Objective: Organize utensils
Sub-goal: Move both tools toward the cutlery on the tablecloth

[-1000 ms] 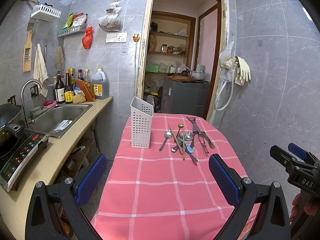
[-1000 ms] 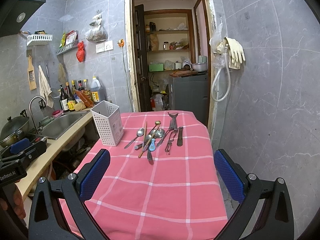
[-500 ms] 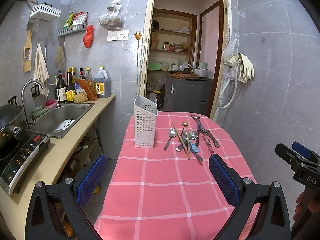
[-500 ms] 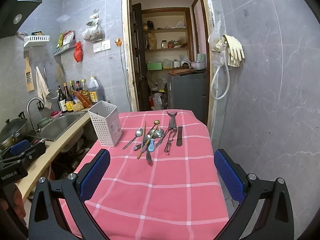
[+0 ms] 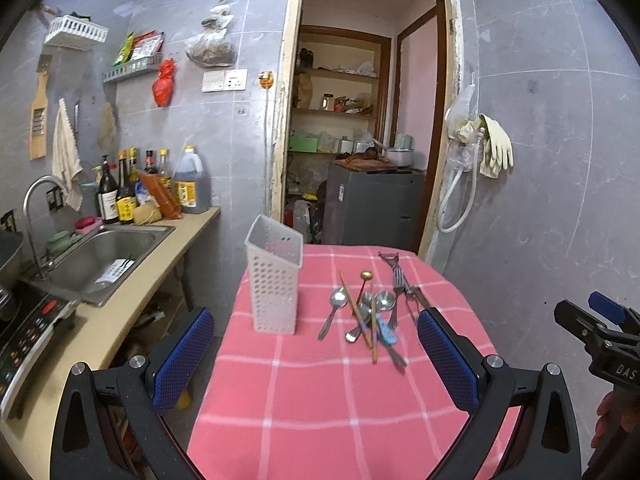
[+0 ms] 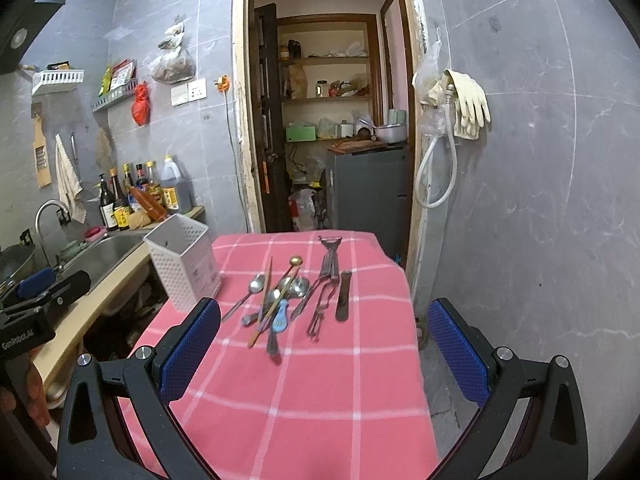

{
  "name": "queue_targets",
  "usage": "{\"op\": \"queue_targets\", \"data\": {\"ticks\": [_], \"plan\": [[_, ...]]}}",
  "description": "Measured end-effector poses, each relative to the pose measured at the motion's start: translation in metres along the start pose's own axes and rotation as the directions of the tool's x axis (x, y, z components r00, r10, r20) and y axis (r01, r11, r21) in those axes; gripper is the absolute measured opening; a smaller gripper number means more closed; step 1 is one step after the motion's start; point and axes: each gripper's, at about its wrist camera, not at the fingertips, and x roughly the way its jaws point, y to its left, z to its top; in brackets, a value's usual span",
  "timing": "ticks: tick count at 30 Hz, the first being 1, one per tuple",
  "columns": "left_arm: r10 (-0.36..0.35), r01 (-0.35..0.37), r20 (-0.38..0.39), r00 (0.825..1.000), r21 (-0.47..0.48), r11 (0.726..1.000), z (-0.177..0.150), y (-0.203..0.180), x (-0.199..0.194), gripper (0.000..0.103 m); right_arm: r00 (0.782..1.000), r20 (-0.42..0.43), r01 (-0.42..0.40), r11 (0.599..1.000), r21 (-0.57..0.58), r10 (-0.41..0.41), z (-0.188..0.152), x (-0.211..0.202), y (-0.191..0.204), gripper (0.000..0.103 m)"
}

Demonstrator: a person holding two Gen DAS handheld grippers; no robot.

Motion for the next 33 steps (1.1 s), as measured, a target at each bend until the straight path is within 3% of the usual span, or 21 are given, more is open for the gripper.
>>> {"op": "queue_targets", "data": {"ticks": [8, 19, 27, 29, 33], "plan": [[-0.022, 0.023, -0.032, 0.999, 0.011, 1.0, 0.014, -0.026, 0.061, 0.102, 1.0, -0.024, 0.001, 1.0, 0.007, -0.001, 0.029, 0.062, -0.022, 0.102], [-0.038, 0.04, -0.108, 0.993, 0.01, 0.999, 0.022, -0.055, 0.155, 0.102, 0.991, -0.072, -0.114, 0.993, -0.016, 0.113, 0.056, 0.165, -0.043, 0.102], [-0.079, 0.08, -0.208, 0.975, -0.003, 0.997, 0.009, -0.066, 0.221, 0.102, 0.97, -0.153, -0.189, 0.982, 0.018, 0.19, 0.051, 0.237, -0.059, 0.102], [-0.089, 0.09, -0.228, 0.97, -0.007, 0.996, 0.004, -0.069, 0.236, 0.102, 0.964, -0.175, -0.199, 0.98, 0.032, 0.201, 0.047, 0.254, -0.062, 0.098], [-0.1, 0.106, -0.278, 0.955, 0.007, 0.994, -0.007, -0.075, 0.266, 0.094, 0.945, -0.228, -0.232, 0.972, 0.049, 0.237, 0.034, 0.284, -0.064, 0.081]]}}
